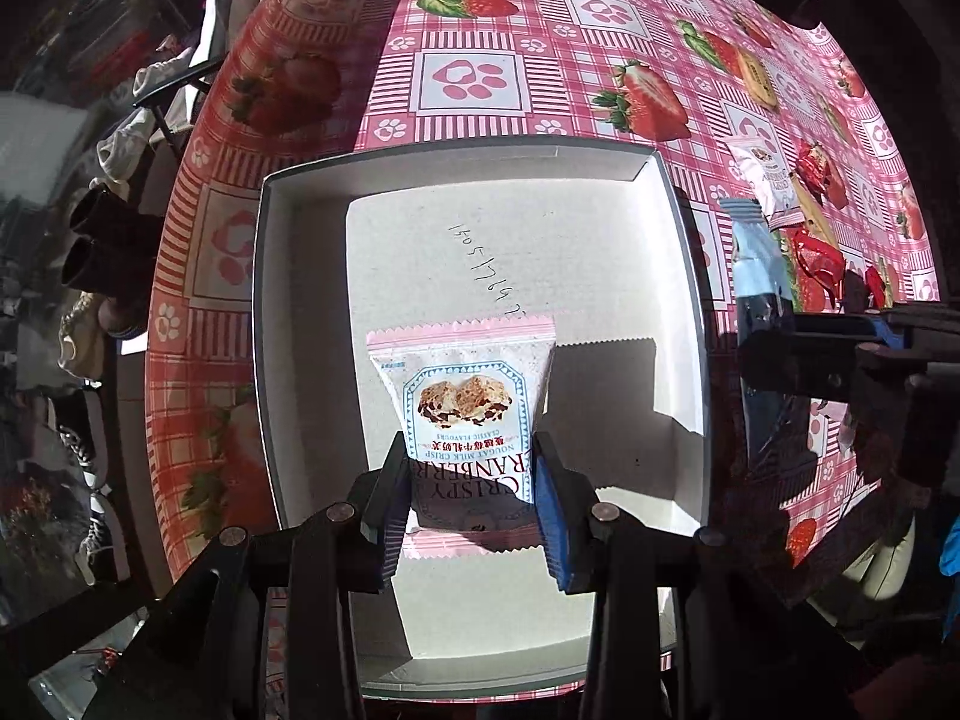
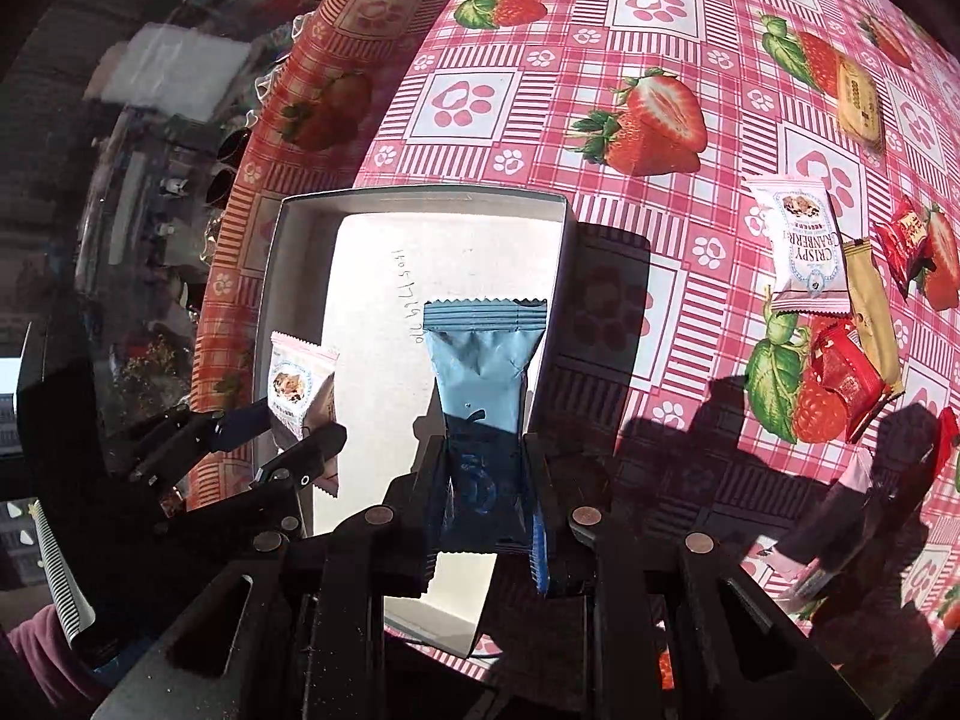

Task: Organize snacks
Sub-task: 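Open both tools to drop the packets into the white tray, then move both tools back over the red snack packets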

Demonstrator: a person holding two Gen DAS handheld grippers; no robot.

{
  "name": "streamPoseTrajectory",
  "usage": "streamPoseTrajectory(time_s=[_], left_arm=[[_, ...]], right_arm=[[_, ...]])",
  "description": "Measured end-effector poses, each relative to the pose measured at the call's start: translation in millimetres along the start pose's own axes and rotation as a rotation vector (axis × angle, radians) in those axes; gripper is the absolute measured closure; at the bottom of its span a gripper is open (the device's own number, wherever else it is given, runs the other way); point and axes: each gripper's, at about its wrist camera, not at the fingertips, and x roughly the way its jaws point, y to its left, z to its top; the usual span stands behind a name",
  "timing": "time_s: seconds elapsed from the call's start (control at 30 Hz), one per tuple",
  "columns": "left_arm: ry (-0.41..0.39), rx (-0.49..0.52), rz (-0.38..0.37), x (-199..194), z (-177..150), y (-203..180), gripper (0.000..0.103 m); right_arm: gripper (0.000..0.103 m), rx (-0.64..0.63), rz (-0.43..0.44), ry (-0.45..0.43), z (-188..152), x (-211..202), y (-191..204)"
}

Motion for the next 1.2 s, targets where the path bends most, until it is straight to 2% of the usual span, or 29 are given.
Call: streamPoseTrajectory(time_s=[0.33, 0.4, 0.47, 0.5, 0.53, 0.57, 0.63, 0.8, 0.83, 0.87, 0.93, 1.2], left_arm=[[0.024, 0.005, 0.016, 9.1, -8.8, 12.5, 0.06], [0.031, 0.015, 0.02, 9.7, -9.8, 11.0, 0.057], [0.034, 0.021, 0.029, 9.8, -10.4, 9.0, 0.038], [0.029, 0.022, 0.032, 8.8, -10.8, 8.3, 0.034], [0.026, 0.024, 0.033, 7.6, -10.3, 6.9, 0.03], [0.024, 0.027, 0.03, 6.3, -9.8, 4.0, 0.029], [0.029, 0.033, 0.032, 5.3, -9.2, -0.6, 0.029], [0.05, 0.052, 0.041, 4.8, -7.5, -13.4, 0.029], [0.054, 0.057, 0.041, 5.2, -6.4, -17.6, 0.029], [0.057, 0.064, 0.04, 4.6, -6.5, -21.9, 0.029], [0.062, 0.082, 0.041, 3.2, -6.4, -31.5, 0.029], [0.081, 0.154, 0.023, -1.5, -0.4, -75.5, 0.029]], right_arm=[[0.079, -0.03, -0.017, 0.071, 5.1, 27.5, 28.2], [0.078, -0.028, -0.017, 0.083, 4.3, 28.8, 28.8], [0.077, -0.02, -0.025, 0.092, 4.7, 31.4, 28.8], [0.07, -0.014, -0.026, 0.095, 4.3, 31.7, 27.6], [0.039, -0.005, -0.029, 0.096, 3.9, 31.2, 25.5], [0.014, 0.006, -0.035, 0.087, 3.7, 29.6, 22.8], [0.012, 0.018, -0.042, 0.061, 1.7, 24.2, 18.0], [0.012, 0.094, -0.056, 0.062, -4.5, 19.4, -8.7], [0.01, 0.108, -0.066, 0.058, -6.9, 18.1, -14.9], [0.0, 0.119, -0.081, 0.055, -9.7, 16.7, -21.6], [0.0, 0.144, -0.106, 0.049, -15.7, 14.7, -35.2], [0.0, 0.301, -0.1, 0.059, -51.2, 9.2, -95.8]])
